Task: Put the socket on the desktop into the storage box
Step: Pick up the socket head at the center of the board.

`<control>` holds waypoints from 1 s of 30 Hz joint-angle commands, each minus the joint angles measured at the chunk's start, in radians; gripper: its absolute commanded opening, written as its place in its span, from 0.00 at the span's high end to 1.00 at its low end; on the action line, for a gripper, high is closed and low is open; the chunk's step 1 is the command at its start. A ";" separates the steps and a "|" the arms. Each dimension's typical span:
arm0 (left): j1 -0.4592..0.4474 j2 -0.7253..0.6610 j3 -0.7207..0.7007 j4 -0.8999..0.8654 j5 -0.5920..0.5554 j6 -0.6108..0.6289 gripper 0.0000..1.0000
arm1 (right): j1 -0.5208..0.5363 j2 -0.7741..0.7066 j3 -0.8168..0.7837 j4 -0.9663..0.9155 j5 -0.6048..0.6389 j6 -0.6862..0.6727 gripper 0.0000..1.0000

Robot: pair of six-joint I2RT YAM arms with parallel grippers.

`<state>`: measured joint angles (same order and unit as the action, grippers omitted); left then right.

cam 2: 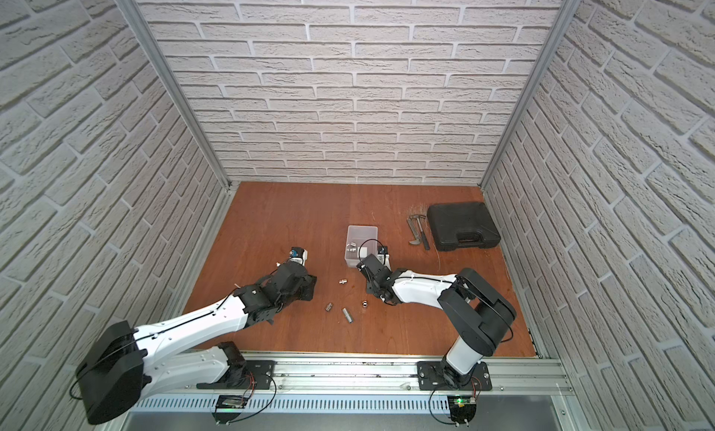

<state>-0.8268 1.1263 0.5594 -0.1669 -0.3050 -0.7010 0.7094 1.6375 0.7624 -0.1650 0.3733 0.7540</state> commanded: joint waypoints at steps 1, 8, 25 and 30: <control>-0.006 0.007 -0.010 0.040 0.004 -0.008 0.55 | -0.007 0.025 -0.010 0.015 0.008 0.007 0.56; -0.005 0.016 -0.010 0.043 0.007 -0.008 0.55 | -0.008 0.026 -0.020 0.021 0.009 0.005 0.64; -0.005 0.061 -0.020 0.082 0.013 -0.019 0.55 | -0.007 -0.122 -0.058 -0.032 0.012 -0.030 0.98; -0.006 0.087 -0.010 0.095 0.017 -0.021 0.55 | -0.007 -0.244 -0.083 -0.056 -0.007 -0.055 0.98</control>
<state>-0.8268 1.2015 0.5537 -0.1165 -0.2913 -0.7124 0.7059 1.4643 0.6941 -0.2073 0.3710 0.7223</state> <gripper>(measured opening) 0.448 0.283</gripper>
